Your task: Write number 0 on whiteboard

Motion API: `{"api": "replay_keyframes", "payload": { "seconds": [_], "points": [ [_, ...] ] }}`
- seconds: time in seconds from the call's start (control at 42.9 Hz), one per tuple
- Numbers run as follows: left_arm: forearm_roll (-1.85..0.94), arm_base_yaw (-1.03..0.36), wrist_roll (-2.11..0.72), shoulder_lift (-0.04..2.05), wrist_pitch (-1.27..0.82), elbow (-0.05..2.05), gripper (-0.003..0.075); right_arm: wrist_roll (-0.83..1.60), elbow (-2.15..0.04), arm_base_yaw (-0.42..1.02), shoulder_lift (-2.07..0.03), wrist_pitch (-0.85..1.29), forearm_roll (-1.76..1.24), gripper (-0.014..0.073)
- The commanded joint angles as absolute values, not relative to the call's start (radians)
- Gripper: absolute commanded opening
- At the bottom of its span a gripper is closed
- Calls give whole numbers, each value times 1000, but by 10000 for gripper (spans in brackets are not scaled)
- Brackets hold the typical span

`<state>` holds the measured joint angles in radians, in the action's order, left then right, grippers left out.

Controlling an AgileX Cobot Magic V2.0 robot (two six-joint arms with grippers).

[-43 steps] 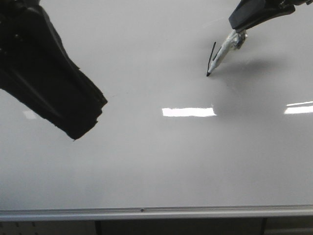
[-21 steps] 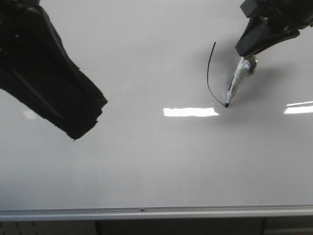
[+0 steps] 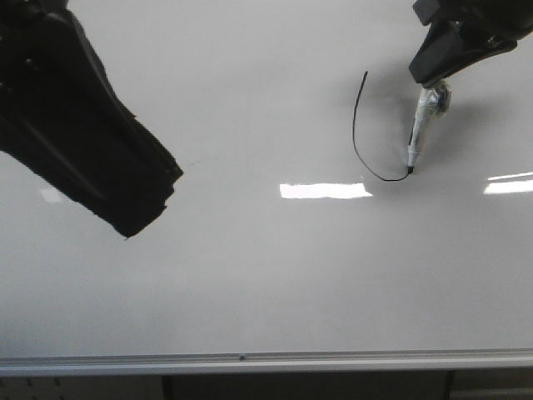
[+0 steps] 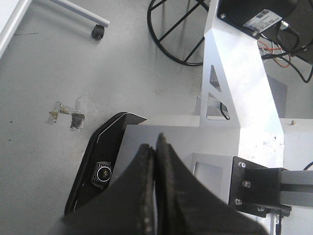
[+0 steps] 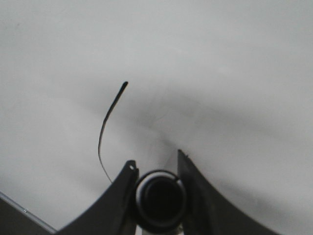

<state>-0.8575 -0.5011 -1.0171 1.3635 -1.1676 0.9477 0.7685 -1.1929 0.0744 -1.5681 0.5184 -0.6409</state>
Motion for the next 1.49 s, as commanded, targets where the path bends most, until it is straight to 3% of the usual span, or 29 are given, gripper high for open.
{"api": "replay_keyframes", "payload": {
  "seconds": [0.0, 0.98, 1.47],
  "points": [
    [-919, -505, -1017, 1333, -1175, 979, -20, 775, -1232, 68, -1515, 435, -651, -57],
    [-919, -505, -1017, 1333, -1175, 979, -20, 773, -1424, 75, -1527, 358, -697, -57],
    [-919, -505, -1017, 1333, -1175, 979, -20, 773, -1500, 181, -1609, 438, -757, -58]
  ]
}}
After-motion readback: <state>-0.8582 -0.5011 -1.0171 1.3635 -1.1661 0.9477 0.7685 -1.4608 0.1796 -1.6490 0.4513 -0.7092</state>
